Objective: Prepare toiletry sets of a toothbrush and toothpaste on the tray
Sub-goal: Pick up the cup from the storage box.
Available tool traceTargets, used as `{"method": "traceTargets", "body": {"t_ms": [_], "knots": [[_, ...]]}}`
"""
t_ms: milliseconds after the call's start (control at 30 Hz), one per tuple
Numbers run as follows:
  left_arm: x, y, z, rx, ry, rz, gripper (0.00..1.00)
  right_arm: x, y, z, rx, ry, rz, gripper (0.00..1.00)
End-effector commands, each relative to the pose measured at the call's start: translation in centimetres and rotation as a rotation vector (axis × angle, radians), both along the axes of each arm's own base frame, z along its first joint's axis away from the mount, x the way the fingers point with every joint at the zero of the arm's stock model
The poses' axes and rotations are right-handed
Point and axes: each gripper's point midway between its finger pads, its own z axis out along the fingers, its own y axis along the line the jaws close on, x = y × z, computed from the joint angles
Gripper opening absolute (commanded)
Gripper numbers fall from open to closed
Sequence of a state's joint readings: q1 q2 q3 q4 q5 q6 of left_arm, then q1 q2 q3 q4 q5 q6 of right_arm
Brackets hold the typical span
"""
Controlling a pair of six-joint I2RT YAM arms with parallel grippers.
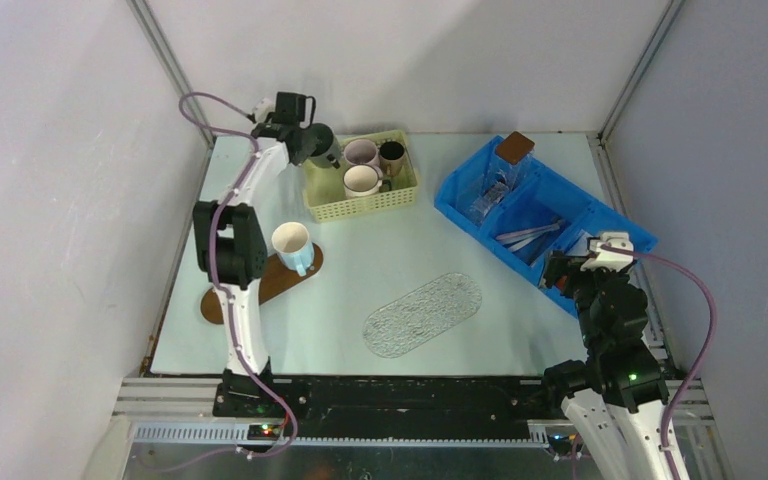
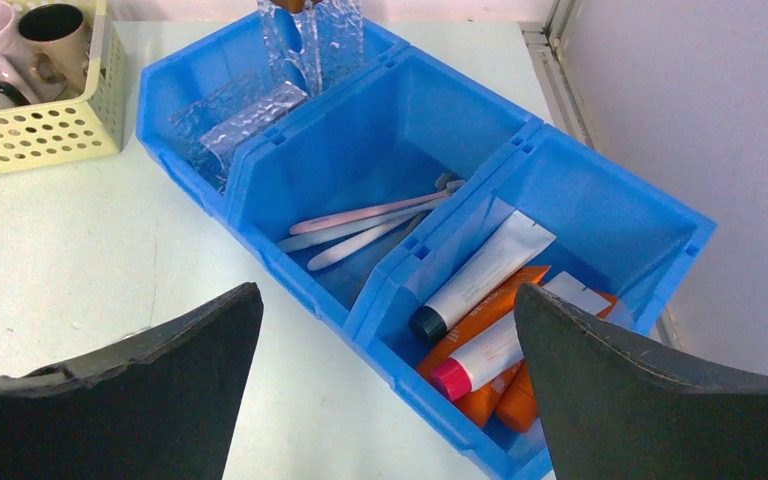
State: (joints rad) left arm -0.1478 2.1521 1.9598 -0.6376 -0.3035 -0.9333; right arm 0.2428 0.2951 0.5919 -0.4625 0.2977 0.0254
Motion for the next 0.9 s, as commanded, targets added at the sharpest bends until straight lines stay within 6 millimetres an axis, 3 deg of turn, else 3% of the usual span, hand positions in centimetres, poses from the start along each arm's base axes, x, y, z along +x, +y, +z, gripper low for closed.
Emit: {"method": "traceTargets", "body": {"t_ms": [0, 100, 267, 400, 433, 467, 500, 533, 567, 600, 633, 733, 867], "knots": [[-1.0, 0.3, 11.2, 0.008, -0.213, -0.042, 0.00, 0.1, 0.4, 0.6, 0.003, -0.030, 0.025, 1.00], [-2.7, 1.2, 13.4, 0.061, -0.220, -0.068, 0.00, 0.1, 0.5, 0.7, 0.005, -0.035, 0.029, 0.99], [-6.2, 3.0, 15.1, 0.125, -0.184, -0.121, 0.00, 0.1, 0.9, 0.8, 0.009, -0.042, 0.051, 0.99], [-10.3, 5.8, 16.7, 0.180, -0.167, -0.115, 0.00, 0.1, 0.9, 0.7, 0.010, -0.040, 0.052, 0.99], [-11.1, 6.3, 15.7, 0.187, -0.136, -0.118, 0.00, 0.1, 0.9, 0.7, 0.010, -0.039, 0.052, 1.00], [-12.2, 7.0, 16.7, 0.199, -0.155, -0.115, 0.00, 0.1, 1.0, 0.6, 0.011, -0.037, 0.054, 1.00], [-13.2, 7.4, 15.8, 0.204, -0.126, -0.117, 0.00, 0.2, 1.0, 0.6, 0.012, -0.037, 0.055, 1.00], [-14.3, 8.1, 16.6, 0.217, -0.140, -0.114, 0.00, 0.2, 1.1, 0.6, 0.012, -0.036, 0.059, 1.00], [-15.1, 8.4, 15.6, 0.223, -0.109, -0.117, 0.00, 0.3, 1.1, 0.5, 0.013, -0.034, 0.061, 1.00], [-16.2, 8.7, 16.3, 0.237, -0.121, -0.121, 0.00, 0.3, 1.3, 0.5, 0.014, -0.034, 0.067, 1.00], [-17.1, 9.4, 15.1, 0.241, -0.087, -0.113, 0.00, 0.3, 1.3, 0.5, 0.013, -0.033, 0.068, 1.00], [-20.3, 11.2, 14.1, 0.262, -0.048, -0.087, 0.00, 0.4, 1.5, 0.5, 0.014, -0.030, 0.080, 1.00], [-23.6, 12.3, 12.4, 0.261, -0.038, -0.057, 0.00, 0.4, 1.7, 0.4, 0.015, -0.031, 0.089, 1.00]]}}
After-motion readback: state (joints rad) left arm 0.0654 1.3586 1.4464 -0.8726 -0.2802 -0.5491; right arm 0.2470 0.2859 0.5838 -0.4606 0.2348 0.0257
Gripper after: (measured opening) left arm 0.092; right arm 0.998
